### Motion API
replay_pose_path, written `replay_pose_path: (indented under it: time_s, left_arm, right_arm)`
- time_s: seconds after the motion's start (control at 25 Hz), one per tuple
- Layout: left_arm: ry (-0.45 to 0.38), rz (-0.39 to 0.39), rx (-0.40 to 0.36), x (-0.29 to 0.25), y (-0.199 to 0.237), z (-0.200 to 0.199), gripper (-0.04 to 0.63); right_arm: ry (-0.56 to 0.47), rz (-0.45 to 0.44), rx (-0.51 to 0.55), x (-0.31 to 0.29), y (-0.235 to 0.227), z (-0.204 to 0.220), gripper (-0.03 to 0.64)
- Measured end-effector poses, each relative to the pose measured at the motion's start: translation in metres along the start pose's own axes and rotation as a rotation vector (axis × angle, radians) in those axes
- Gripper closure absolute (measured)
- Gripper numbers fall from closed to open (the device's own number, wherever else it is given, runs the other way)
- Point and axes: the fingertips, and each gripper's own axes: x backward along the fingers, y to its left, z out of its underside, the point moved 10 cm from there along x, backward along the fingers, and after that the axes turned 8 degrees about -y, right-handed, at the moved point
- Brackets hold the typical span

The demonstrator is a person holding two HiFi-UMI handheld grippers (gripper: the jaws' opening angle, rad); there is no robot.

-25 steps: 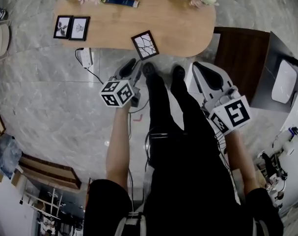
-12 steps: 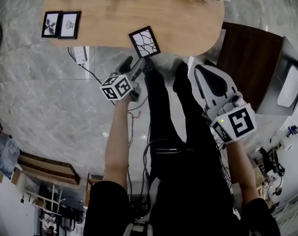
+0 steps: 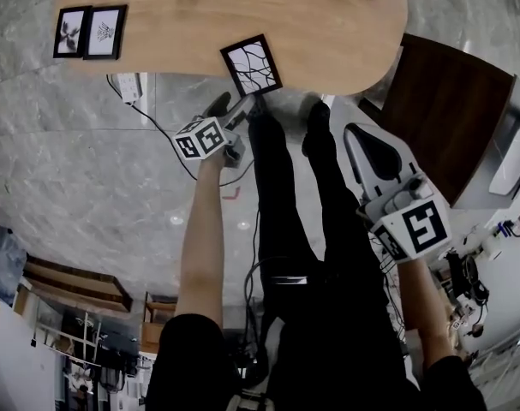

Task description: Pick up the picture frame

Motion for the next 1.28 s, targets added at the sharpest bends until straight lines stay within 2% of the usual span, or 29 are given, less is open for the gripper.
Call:
replay_pose_path:
  time_s: [0.16, 0.4, 0.52, 0.72, 0.84, 0.92, 1.04, 1.28]
  left_arm:
    - [-0.007, 0.059, 0.063, -0.011, 0.017, 0.007, 0.219]
    - [0.057, 0.151, 0.106, -0.026, 0.026, 0.020, 0.229]
    - [0.052, 0.190, 0.134, -0.034, 0.030, 0.023, 0.282]
    - [0.056, 0.216, 0.155, -0.040, 0.034, 0.023, 0.332]
    - [0.079, 0.244, 0.146, -0.045, 0.029, 0.019, 0.385]
    - [0.107, 0.260, 0.137, -0.047, 0.028, 0.019, 0.445]
    - [0.135, 0.258, 0.120, -0.049, 0.028, 0.019, 0.479]
    - [0.129, 0.287, 0.164, -0.047, 0.028, 0.019, 0.505]
  right_arm:
    - [0.013, -0.017, -0.001, -0.007, 0.000, 0.008, 0.603]
    - [0.026, -0.021, -0.023, -0.013, 0.000, 0.016, 0.604]
    - [0.040, -0.011, -0.026, -0.014, -0.004, 0.019, 0.604]
    - [0.052, 0.003, -0.027, -0.012, -0.008, 0.022, 0.603]
    - [0.076, 0.015, -0.027, -0.013, -0.008, 0.028, 0.603]
    - [0.083, 0.014, -0.037, -0.015, -0.006, 0.030, 0.603]
    - [0.070, -0.001, -0.040, -0.020, -0.001, 0.029, 0.603]
    - [0.065, -0.017, -0.039, -0.023, 0.005, 0.027, 0.603]
